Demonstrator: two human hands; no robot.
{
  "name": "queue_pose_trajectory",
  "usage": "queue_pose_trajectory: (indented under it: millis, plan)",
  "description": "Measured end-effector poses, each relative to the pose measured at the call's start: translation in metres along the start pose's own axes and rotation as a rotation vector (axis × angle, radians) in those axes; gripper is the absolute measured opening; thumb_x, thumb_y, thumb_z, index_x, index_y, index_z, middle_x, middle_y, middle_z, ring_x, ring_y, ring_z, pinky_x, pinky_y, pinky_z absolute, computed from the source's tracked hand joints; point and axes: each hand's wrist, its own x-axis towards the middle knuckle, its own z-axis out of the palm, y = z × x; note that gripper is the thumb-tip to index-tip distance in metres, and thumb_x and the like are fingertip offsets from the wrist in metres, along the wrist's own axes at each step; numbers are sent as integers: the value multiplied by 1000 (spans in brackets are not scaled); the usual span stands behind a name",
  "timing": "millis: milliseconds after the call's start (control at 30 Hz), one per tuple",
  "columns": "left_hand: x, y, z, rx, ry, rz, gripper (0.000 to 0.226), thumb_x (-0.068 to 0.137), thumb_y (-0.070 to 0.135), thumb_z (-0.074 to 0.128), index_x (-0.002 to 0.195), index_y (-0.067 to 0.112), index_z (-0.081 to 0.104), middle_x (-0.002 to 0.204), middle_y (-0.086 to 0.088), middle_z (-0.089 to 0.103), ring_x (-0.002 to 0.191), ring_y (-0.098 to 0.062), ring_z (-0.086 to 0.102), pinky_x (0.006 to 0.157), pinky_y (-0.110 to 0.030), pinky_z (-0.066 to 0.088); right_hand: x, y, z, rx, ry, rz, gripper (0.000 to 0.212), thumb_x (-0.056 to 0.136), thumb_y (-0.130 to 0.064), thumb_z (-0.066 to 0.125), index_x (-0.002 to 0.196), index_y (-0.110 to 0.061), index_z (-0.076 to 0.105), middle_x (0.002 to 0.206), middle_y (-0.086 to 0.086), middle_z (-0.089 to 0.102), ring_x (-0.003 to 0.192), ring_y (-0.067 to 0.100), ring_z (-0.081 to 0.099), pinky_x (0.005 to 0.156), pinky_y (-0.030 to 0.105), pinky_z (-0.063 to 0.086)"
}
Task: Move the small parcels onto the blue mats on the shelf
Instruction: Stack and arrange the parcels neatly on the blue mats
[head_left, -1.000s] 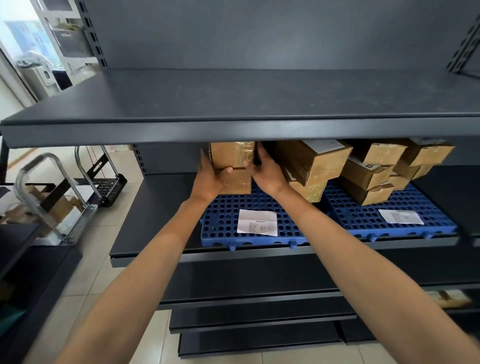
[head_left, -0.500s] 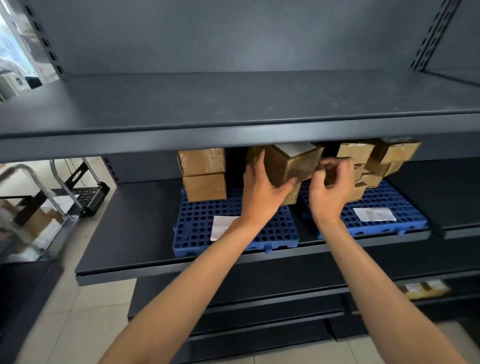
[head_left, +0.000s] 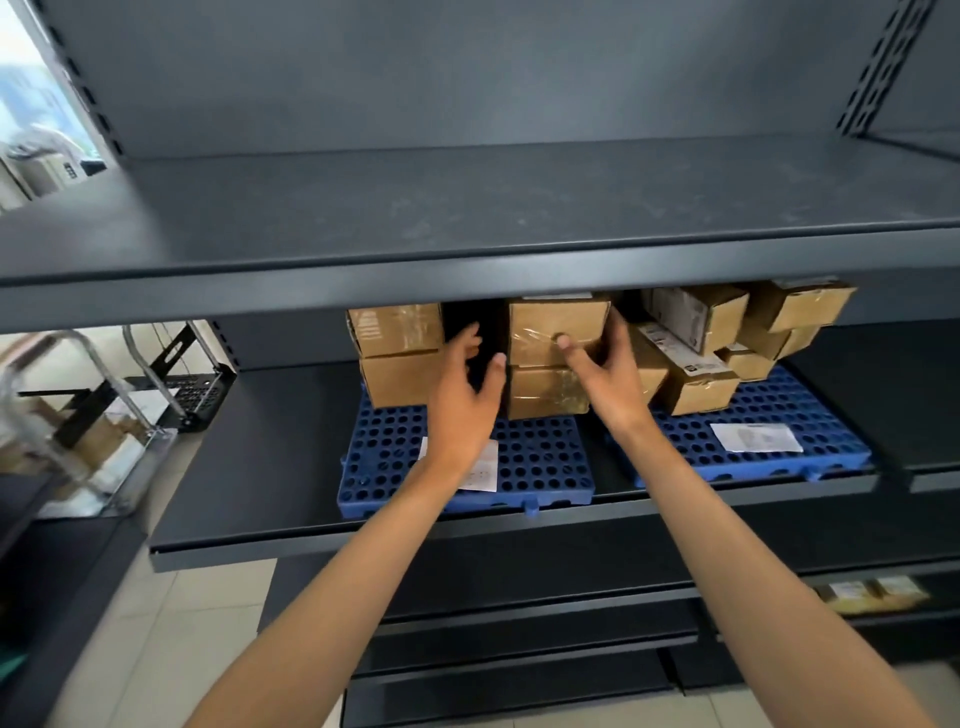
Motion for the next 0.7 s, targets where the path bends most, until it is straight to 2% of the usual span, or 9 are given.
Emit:
queue_pose_trajectory:
  millis: [100,167,200,267,333,400,467,567,700]
  plan:
    - [7,-3,-42,-71,379,178,30,90,20,59,119,24,52,107,9,57,99,-12,57,88,-41,50,3,4,2,-33,-51,5,78,84,-41,73,148,-27,31,134,-9,56,123,7,52,108,42,42]
    - [22,-14,-67,-37,539,144,39,86,22,64,122,22,48,115,-2,52,107,-19,52,96,-44,44,5,6,2,-30,-64,6,74,85,-37,73,146,-25,34,132,-10,57,121,4,53,108,42,42]
    - [30,-21,-77,-9,529,58,53,84,32,69,130,21,42,127,-7,46,119,-21,46,105,-43,39,5,7,2,-26,-75,4,73,85,-35,73,146,-25,34,131,-11,57,120,1,52,108,41,42]
    - [44,-34,-92,-16,342,-161,96,75,53,76,149,22,23,153,-5,24,142,-18,24,119,-33,20,3,10,2,-21,-95,-2,75,87,-33,72,148,-25,30,135,-9,54,122,1,50,109,41,40]
    - [55,-46,-101,-80,116,-257,117,67,58,81,154,24,9,160,-1,14,147,-14,16,118,-31,15,4,13,4,-17,-105,-5,77,87,-33,71,150,-26,28,140,-5,51,128,9,48,110,44,38]
    - [64,-56,-104,-160,-53,-258,103,71,45,84,150,22,23,151,-2,38,138,-13,39,116,-40,32,8,13,8,-21,-117,-3,80,86,-33,72,151,-28,25,143,-5,49,131,13,45,112,46,37]
    - [68,-62,-102,-191,-109,-289,81,75,33,84,140,20,38,134,-1,57,121,-13,57,107,-44,45,12,12,15,-32,-133,-3,82,87,-29,71,152,-30,21,145,-4,46,134,13,43,113,46,34]
    - [69,-71,-103,-223,-120,-297,72,76,30,83,135,19,44,126,-2,63,114,-15,62,103,-45,48,19,8,27,-22,-149,16,82,89,-21,69,153,-29,18,145,-4,46,134,12,41,114,44,34]
    - [64,-72,-106,-219,-221,-283,82,71,46,83,139,28,41,127,7,62,114,-6,61,100,-37,50,26,2,42,-41,-205,36,80,91,-16,66,153,-32,19,144,-3,48,134,14,43,113,45,35]
